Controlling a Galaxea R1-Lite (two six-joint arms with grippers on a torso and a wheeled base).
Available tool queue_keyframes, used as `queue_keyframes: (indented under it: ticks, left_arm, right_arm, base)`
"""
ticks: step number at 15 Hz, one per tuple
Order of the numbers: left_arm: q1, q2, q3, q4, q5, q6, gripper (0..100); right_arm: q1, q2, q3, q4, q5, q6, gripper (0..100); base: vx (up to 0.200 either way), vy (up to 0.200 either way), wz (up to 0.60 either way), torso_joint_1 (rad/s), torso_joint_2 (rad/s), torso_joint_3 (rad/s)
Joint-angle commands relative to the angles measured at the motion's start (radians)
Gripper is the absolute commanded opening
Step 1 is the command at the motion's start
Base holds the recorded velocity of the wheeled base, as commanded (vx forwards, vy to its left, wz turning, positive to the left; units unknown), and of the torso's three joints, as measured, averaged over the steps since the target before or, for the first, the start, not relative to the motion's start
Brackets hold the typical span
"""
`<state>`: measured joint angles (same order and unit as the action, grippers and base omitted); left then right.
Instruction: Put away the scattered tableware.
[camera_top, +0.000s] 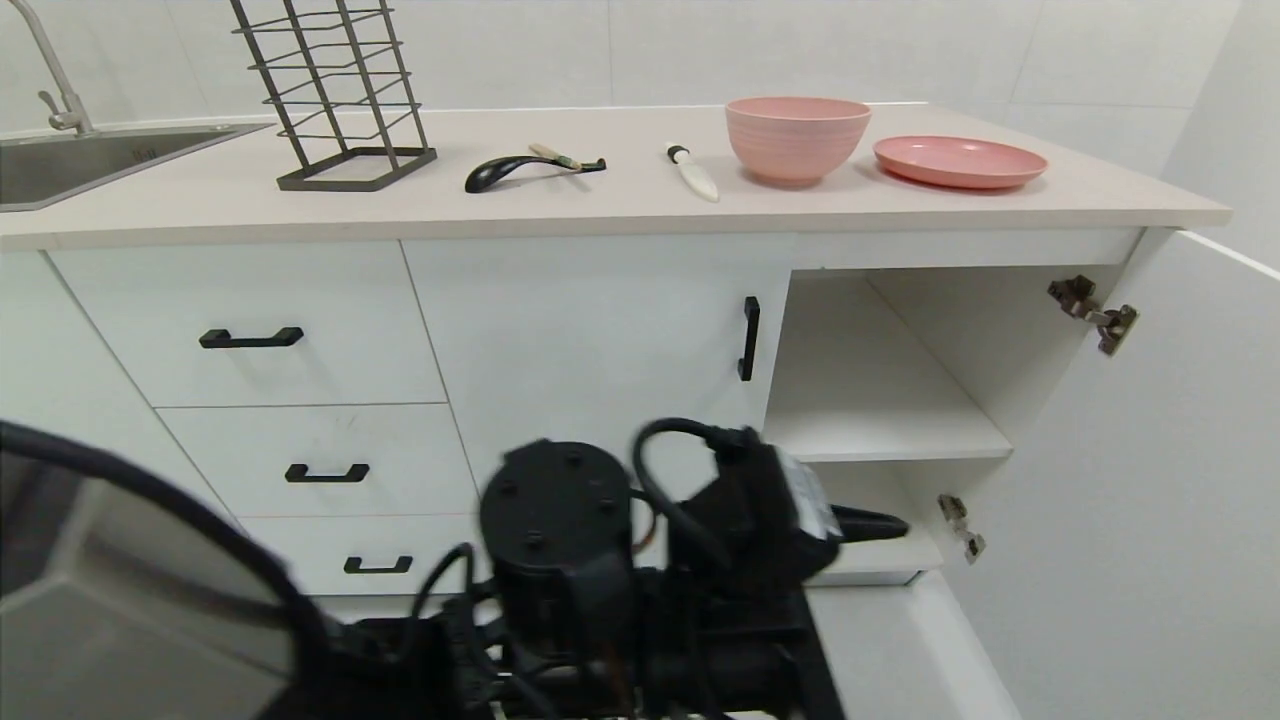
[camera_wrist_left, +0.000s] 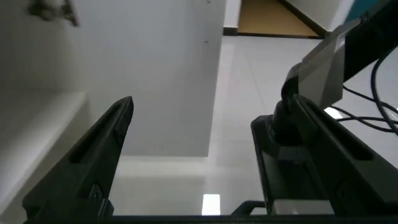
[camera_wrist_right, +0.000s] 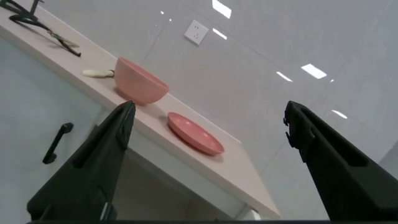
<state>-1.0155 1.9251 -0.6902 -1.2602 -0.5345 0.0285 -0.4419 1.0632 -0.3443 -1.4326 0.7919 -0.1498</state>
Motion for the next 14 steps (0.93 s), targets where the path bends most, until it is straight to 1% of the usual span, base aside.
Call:
queue_keyframes:
  ticks: [1, 2, 4, 5, 6, 7, 9, 11, 12, 13, 14]
  left_arm:
    - [0.183, -0.382, 0.278, -0.028, 0.001, 0.004, 100]
    - [0.236, -0.462, 0.324, -0.024, -0.001, 0.005, 100]
    - [0.348, -0.621, 0.431, -0.016, -0.001, 0.004, 100]
    - [0.371, -0.652, 0.457, -0.015, -0.001, 0.004, 100]
    - [0.457, -0.744, 0.521, 0.002, -0.002, 0.008, 100]
    - [0.529, -0.825, 0.564, 0.028, -0.002, 0.01, 100]
    - [0.647, -0.979, 0.617, 0.102, -0.002, 0.011, 100]
    - [0.744, -1.186, 0.675, 0.234, -0.001, 0.01, 100]
    - [0.772, -1.259, 0.689, 0.291, 0.002, 0.011, 100]
    - [0.824, -1.385, 0.689, 0.42, 0.004, 0.011, 100]
    - [0.92, -1.592, 0.66, 0.656, 0.002, 0.002, 100]
  right_arm:
    - [0.009, 0.012, 0.019, 0.0, 0.001, -0.002, 100]
    - [0.011, 0.012, 0.021, 0.0, 0.003, -0.002, 100]
    - [0.051, 0.012, 0.047, 0.001, 0.006, -0.013, 100]
    - [0.058, 0.012, 0.051, 0.001, 0.006, -0.013, 100]
    - [0.069, 0.012, 0.056, 0.001, 0.006, -0.016, 100]
    - [0.08, 0.009, 0.059, 0.001, 0.009, -0.016, 100]
    - [0.14, -0.006, 0.117, 0.001, 0.026, -0.017, 100]
    - [0.213, -0.072, 0.249, 0.001, 0.032, -0.039, 100]
    - [0.235, -0.097, 0.294, 0.003, 0.043, -0.05, 100]
    - [0.264, -0.138, 0.344, 0.006, 0.064, -0.067, 100]
    - [0.273, -0.229, 0.344, 0.063, 0.073, -0.071, 100]
  base:
    - [0.0, 0.0, 0.0, 0.0, 0.0, 0.0]
    - [0.0, 0.0, 0.0, 0.0, 0.0, 0.0]
    - [0.0, 0.0, 0.0, 0.0, 0.0, 0.0]
    - [0.0, 0.0, 0.0, 0.0, 0.0, 0.0]
    - [0.0, 0.0, 0.0, 0.0, 0.0, 0.0]
    - [0.0, 0.0, 0.0, 0.0, 0.0, 0.0]
    - [0.0, 0.0, 0.0, 0.0, 0.0, 0.0]
    - [0.0, 0.0, 0.0, 0.0, 0.0, 0.0]
    - [0.0, 0.0, 0.0, 0.0, 0.0, 0.0]
    - [0.0, 0.0, 0.0, 0.0, 0.0, 0.0]
    - [0.0, 0.0, 0.0, 0.0, 0.0, 0.0]
